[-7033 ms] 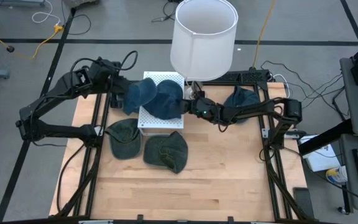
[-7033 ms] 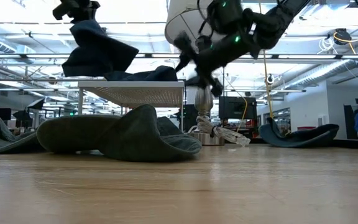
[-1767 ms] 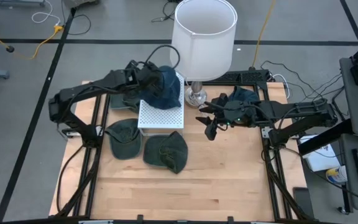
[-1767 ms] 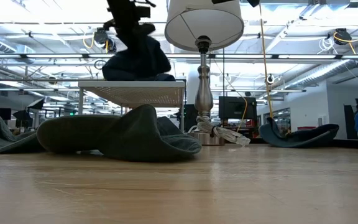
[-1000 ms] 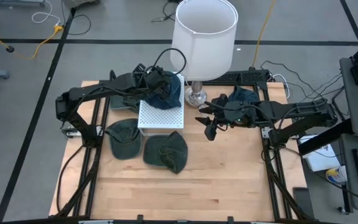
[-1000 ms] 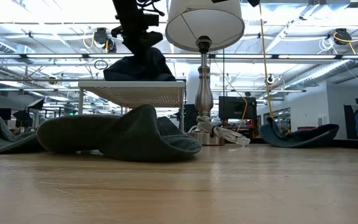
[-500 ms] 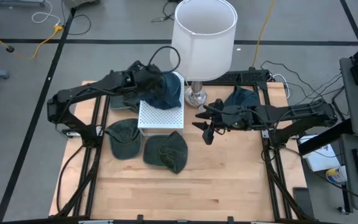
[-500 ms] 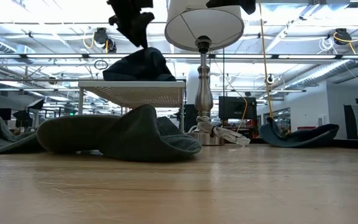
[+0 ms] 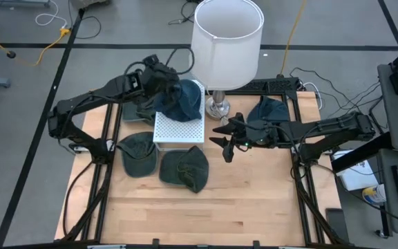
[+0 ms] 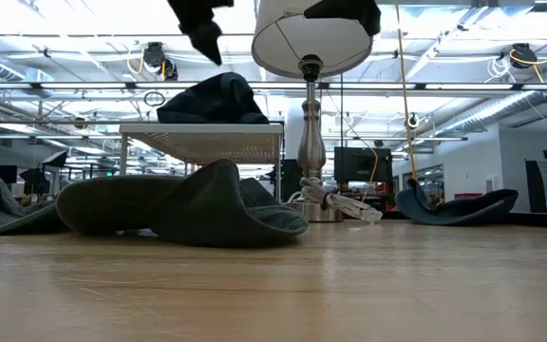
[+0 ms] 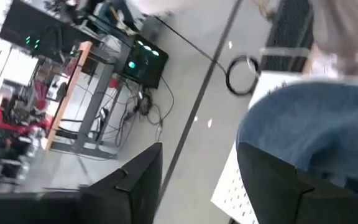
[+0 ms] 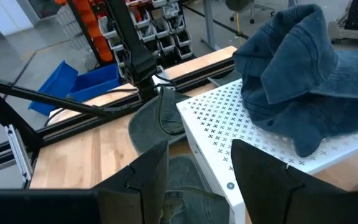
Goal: Pick & Place hat
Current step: Stack the bottom blue cap on the blue cap on the shelf
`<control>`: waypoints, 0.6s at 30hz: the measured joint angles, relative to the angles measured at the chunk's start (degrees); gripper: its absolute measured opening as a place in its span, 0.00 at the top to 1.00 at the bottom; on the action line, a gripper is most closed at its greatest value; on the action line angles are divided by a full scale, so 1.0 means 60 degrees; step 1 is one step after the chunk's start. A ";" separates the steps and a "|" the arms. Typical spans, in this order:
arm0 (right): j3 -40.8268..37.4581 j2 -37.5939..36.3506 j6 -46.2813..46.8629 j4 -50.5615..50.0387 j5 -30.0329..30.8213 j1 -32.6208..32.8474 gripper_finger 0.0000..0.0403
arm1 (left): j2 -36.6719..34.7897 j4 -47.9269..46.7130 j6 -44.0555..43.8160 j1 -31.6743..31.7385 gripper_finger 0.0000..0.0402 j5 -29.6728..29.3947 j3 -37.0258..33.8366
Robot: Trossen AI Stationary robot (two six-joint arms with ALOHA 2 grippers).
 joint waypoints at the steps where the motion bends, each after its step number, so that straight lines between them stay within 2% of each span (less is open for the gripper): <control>1: -0.0100 0.0001 0.0018 0.0121 0.0002 0.0000 0.58 | 0.0065 0.0037 0.0286 0.0081 0.49 0.0032 -0.0015; 4: -0.0376 -0.0001 0.0040 0.0481 -0.0004 0.0000 0.58 | 0.0194 0.0339 0.0827 0.0297 0.52 0.0474 0.0002; 8: -0.0529 0.0001 0.0215 0.0510 0.0005 -0.0004 0.58 | 0.0524 -0.0007 0.0948 0.0465 0.55 0.0946 -0.0001; 18: -0.0549 0.0001 -0.0314 0.1130 0.0036 -0.0004 0.58 | 0.1137 -0.0906 -0.0111 0.0054 0.63 0.1237 -0.0019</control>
